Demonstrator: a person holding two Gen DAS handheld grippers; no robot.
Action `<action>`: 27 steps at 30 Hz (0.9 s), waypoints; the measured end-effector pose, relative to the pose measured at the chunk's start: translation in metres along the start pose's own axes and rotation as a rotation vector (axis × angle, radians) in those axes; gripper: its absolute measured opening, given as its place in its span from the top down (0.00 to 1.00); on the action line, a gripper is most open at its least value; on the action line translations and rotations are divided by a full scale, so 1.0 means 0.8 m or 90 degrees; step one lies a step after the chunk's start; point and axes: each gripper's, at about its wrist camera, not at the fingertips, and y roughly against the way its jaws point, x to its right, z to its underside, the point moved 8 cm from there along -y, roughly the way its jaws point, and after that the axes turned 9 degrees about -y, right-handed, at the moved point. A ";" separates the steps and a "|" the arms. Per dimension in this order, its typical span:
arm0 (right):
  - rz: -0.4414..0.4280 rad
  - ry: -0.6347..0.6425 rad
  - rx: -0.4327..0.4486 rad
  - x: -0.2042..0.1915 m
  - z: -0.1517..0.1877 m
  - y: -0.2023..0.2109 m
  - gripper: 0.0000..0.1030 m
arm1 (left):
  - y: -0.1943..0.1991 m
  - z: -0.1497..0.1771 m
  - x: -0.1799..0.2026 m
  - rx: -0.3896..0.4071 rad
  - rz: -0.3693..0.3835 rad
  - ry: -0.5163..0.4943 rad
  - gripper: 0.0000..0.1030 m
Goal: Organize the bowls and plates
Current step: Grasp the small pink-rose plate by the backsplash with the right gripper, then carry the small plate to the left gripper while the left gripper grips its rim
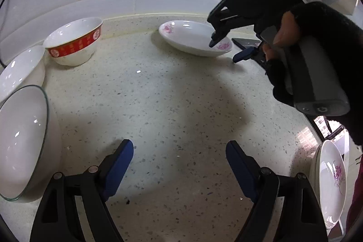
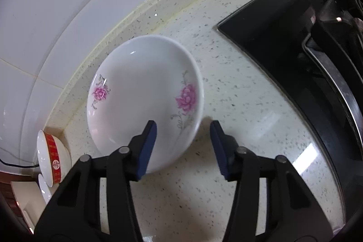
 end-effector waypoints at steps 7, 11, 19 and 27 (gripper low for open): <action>0.033 0.068 0.004 -0.015 0.005 -0.005 0.73 | -0.003 0.000 -0.003 -0.012 -0.029 -0.012 0.18; 0.028 0.098 0.005 -0.013 0.017 0.002 0.74 | -0.002 0.000 -0.004 -0.010 -0.026 -0.010 0.18; 0.035 0.233 -0.043 -0.001 0.071 0.024 0.73 | 0.007 -0.004 -0.008 0.016 0.013 0.024 0.18; 0.078 0.421 -0.105 0.012 0.143 0.054 0.71 | 0.021 -0.014 -0.005 0.055 0.030 0.027 0.18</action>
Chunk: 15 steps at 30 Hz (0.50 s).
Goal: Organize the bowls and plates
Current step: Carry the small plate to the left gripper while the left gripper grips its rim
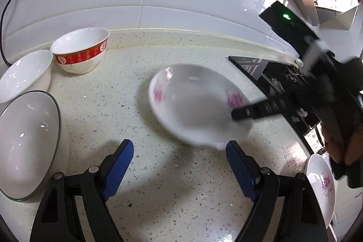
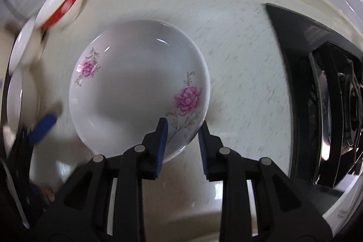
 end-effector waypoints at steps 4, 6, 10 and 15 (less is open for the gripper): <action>-0.028 0.007 -0.024 -0.014 0.027 0.003 0.69 | -0.007 -0.001 0.000 -0.010 0.019 0.010 0.22; -0.043 -0.011 -0.024 -0.021 0.045 0.005 0.68 | -0.004 0.002 -0.002 -0.013 0.013 0.015 0.23; -0.077 -0.133 0.006 -0.007 0.075 0.015 0.69 | 0.000 0.008 0.008 -0.027 0.017 -0.012 0.24; -0.184 -0.266 0.036 0.017 0.107 0.025 0.66 | 0.002 0.009 0.011 -0.040 0.048 -0.011 0.24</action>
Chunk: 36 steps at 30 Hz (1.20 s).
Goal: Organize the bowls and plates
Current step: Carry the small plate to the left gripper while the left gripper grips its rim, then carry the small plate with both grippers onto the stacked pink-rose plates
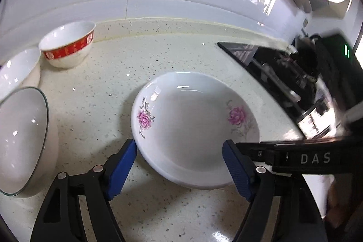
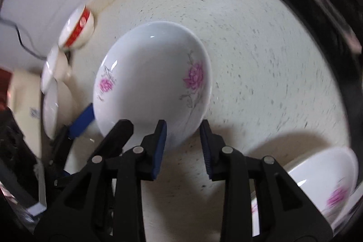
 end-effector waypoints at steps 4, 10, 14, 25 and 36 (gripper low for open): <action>-0.023 -0.065 0.023 0.026 -0.012 0.009 0.66 | 0.007 -0.008 -0.013 0.033 0.001 0.029 0.24; 0.010 -0.075 0.042 0.036 -0.064 0.004 0.66 | -0.016 0.002 -0.017 0.003 -0.015 0.037 0.24; 0.024 -0.035 0.036 0.024 -0.066 -0.002 0.70 | -0.020 0.004 -0.013 0.004 -0.040 0.015 0.26; 0.046 0.005 0.064 0.010 -0.039 -0.015 0.81 | -0.017 0.005 -0.039 -0.002 -0.060 0.060 0.82; 0.033 0.018 0.098 0.002 -0.012 0.002 0.81 | 0.008 -0.002 -0.038 0.029 -0.062 0.059 0.84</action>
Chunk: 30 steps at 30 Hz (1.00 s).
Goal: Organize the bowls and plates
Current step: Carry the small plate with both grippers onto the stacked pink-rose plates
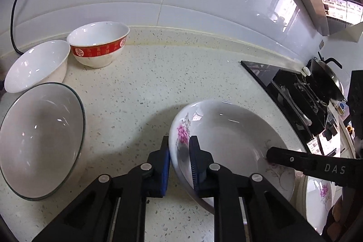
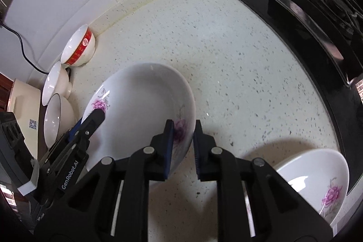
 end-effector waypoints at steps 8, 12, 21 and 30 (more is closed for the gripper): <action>-0.022 -0.007 0.030 -0.003 0.013 0.020 0.81 | 0.018 -0.005 0.006 0.023 0.012 0.002 0.84; -0.033 -0.008 0.052 -0.002 0.018 0.042 0.81 | 0.034 -0.010 0.015 0.044 0.018 -0.006 0.84; -0.050 -0.041 0.109 0.033 0.043 0.090 0.81 | 0.072 -0.013 0.059 0.093 0.049 -0.050 0.84; -0.040 -0.064 0.177 0.070 0.066 0.135 0.81 | 0.094 -0.001 0.111 0.127 0.085 -0.110 0.84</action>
